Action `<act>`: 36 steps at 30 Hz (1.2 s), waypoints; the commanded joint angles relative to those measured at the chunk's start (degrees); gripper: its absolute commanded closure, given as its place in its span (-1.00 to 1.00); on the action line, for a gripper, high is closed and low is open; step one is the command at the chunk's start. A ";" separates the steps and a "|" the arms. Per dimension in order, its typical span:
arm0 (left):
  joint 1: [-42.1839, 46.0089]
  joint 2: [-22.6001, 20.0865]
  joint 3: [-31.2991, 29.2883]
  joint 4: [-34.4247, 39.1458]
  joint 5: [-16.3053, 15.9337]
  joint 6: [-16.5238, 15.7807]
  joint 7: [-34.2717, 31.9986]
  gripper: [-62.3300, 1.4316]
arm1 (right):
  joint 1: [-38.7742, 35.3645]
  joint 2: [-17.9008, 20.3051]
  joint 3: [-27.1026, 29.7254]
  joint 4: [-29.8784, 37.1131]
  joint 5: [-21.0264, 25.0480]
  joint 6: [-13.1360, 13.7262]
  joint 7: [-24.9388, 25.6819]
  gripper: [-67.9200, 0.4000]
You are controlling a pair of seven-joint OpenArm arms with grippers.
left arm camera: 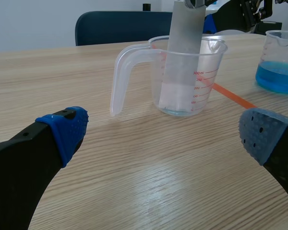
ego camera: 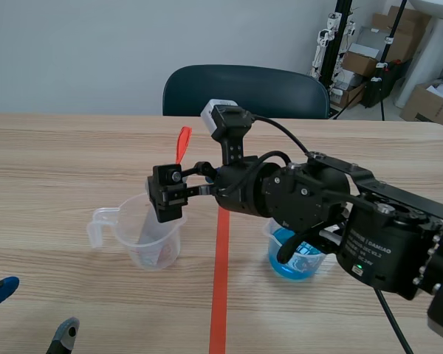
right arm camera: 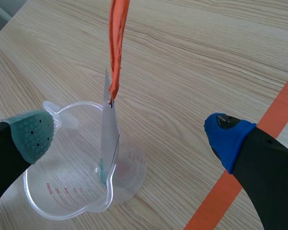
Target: Do the redox reaction experiment. lift the metal plate out of the left beaker
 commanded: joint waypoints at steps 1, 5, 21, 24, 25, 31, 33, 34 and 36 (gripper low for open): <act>0.59 -0.66 -0.04 0.76 -0.37 -0.15 -2.62 -1.00 | 1.97 -0.68 0.37 0.90 0.02 0.33 1.07 -1.00; 0.59 -0.68 -0.04 0.76 -0.37 -0.15 -2.62 -1.00 | 2.21 -0.83 0.37 0.90 0.02 0.50 0.98 -0.91; 0.59 -0.66 -0.04 0.76 -0.39 -0.15 -2.62 -1.00 | 2.58 -0.98 0.37 0.90 0.07 0.50 1.49 -0.13; 0.59 -0.66 -0.04 0.76 -0.39 -0.15 -2.62 -1.00 | 2.58 -1.03 0.37 0.90 0.07 0.50 1.25 0.06; 0.59 -0.66 -0.04 0.76 -0.39 -0.15 -2.62 -1.00 | 2.58 -1.03 0.37 0.90 0.07 0.50 1.25 0.10; 0.59 -0.66 -0.04 0.76 -0.39 -0.15 -2.62 -1.00 | 2.58 -1.46 0.37 0.90 0.04 0.50 0.55 0.32; 0.59 -0.66 -0.04 0.76 -0.39 -0.15 -2.62 -1.00 | 2.58 -1.64 0.37 0.90 0.04 0.50 0.20 0.50; 0.59 -0.66 -0.04 0.76 -0.39 -0.15 -2.62 -1.00 | 2.58 -1.68 0.37 0.90 0.04 0.59 0.20 0.60; 0.59 -0.66 -0.04 0.76 -0.39 -0.15 -2.62 -1.00 | 2.58 -1.77 0.37 0.90 0.02 1.66 0.22 0.73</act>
